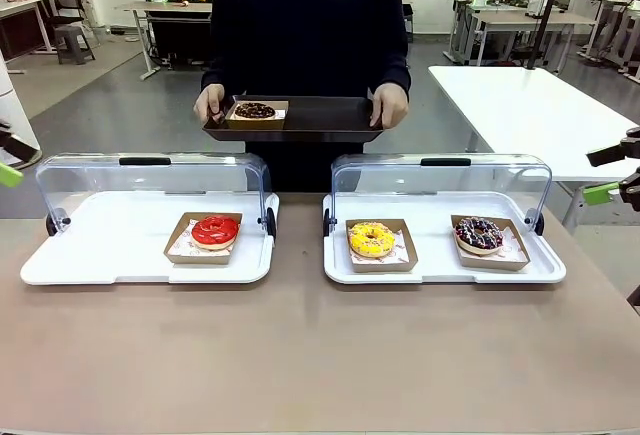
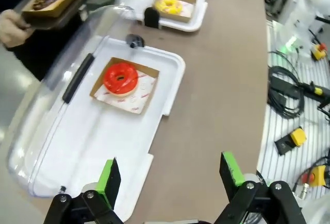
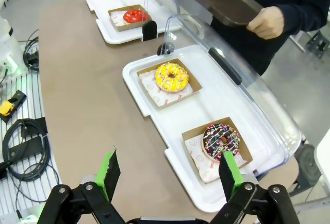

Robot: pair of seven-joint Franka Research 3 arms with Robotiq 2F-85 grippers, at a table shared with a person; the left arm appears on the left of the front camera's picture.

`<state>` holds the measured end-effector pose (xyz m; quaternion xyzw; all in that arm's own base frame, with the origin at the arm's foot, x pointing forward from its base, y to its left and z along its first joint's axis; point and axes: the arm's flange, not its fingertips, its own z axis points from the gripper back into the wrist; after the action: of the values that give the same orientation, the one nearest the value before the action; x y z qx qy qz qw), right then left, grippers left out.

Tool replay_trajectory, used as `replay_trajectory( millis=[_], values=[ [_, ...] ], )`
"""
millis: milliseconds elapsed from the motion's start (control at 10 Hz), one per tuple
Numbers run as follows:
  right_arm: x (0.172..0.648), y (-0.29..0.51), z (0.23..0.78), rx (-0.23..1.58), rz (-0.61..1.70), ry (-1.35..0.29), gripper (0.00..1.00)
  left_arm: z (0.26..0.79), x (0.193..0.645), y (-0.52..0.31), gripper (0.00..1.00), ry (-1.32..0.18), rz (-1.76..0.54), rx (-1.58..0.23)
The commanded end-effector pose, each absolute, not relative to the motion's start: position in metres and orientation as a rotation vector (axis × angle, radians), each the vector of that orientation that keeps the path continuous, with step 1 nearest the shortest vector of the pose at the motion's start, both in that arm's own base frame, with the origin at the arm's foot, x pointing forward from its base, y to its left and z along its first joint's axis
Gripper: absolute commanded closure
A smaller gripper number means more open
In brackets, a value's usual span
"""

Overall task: Provide the desired donut to the person.
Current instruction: Pick up and lift the Paper togo box containing the Donut pointed at by the person.

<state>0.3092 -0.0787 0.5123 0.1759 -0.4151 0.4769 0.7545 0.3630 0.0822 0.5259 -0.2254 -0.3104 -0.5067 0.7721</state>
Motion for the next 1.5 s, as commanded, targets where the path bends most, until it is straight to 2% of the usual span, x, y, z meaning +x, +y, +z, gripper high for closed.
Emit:
replay_trajectory(
  millis=[0, 400, 900, 1000, 1100, 1400],
  values=[
    [0.313, -0.079, 0.511, 0.406, 1.05, -0.929, 0.0, 0.509, 0.351, 0.083, 0.0, -0.802, -1.077, -0.466],
    [0.313, -0.079, 0.511, 0.406, 1.05, -0.929, 0.0, 0.492, 0.336, 0.103, 0.0, -0.978, -1.001, -0.397],
    [0.313, -0.079, 0.511, 0.406, 1.05, -0.929, 0.0, 0.494, 0.344, 0.099, 0.0, -0.962, -1.035, -0.408],
    [0.313, -0.079, 0.511, 0.406, 1.05, -0.929, 0.0, 0.493, 0.347, 0.094, 0.0, -0.921, -1.113, -0.483],
    [0.313, -0.079, 0.511, 0.406, 1.05, -0.929, 0.0, 0.498, 0.34, 0.101, 0.0, -0.947, -1.003, -0.411],
    [0.313, -0.079, 0.511, 0.406, 1.05, -0.929, 0.0, 0.498, 0.34, 0.101, 0.0, -0.947, -1.003, -0.411]
  ],
)
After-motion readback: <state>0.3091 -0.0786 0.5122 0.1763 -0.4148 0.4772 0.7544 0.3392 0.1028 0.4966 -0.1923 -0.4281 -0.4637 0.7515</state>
